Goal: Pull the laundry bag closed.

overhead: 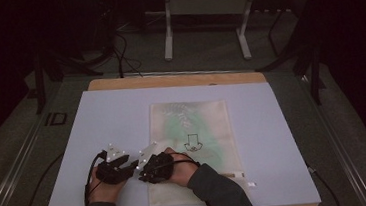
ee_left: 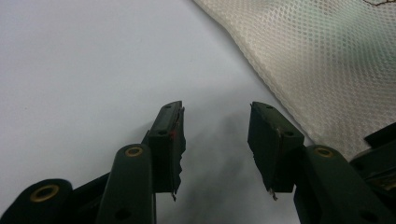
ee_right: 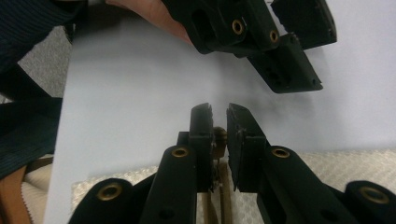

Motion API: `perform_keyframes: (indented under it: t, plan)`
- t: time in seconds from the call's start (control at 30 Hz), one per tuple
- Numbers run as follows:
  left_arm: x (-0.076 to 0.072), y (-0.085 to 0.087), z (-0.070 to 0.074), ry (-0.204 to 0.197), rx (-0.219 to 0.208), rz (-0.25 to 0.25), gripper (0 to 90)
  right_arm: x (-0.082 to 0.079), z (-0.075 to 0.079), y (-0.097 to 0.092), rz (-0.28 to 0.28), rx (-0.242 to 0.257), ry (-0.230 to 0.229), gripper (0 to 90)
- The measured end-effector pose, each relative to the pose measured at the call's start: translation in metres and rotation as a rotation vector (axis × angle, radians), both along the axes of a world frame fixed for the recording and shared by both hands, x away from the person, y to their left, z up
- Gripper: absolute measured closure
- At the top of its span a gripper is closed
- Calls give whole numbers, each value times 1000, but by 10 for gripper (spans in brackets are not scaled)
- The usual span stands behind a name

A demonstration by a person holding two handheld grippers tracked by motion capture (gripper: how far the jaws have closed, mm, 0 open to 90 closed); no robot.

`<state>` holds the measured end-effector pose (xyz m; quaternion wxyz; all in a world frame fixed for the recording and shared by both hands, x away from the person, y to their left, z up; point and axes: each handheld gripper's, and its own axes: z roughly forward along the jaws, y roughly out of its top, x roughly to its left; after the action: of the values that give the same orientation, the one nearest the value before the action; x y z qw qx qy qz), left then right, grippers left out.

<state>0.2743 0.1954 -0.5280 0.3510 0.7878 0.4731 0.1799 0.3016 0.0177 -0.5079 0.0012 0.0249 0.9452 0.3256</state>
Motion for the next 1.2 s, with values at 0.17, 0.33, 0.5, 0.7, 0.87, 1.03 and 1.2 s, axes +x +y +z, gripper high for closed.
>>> perform_keyframes:
  t: [0.17, 0.33, 0.5, 0.7, 0.87, 1.03, 1.2]
  plan:
    - [0, 0, 0, 1, 0, -1, 547, -3, 4, -11, -7, 21, -6, 810]
    - [0, -1, 0, 2, 2, -3, 546, -4, 6, -21, -10, 31, -11, 809]
    - [-1, -1, 0, 1, 4, -3, 546, -4, 0, -34, -18, 8, 2, 806]
    - [-2, -1, 1, 3, 3, -8, 546, 0, -3, -33, -28, -3, 31, 765]
    - [-2, -1, 1, -1, -7, -8, 546, 1, -4, -30, -29, -13, 44, 794]
    - [-4, -2, 2, -2, -9, -17, 547, 1, -9, -32, -45, -32, 70, 807]
    - [-8, -6, 5, -5, -17, -40, 560, 0, -10, -32, -47, -42, 69, 815]
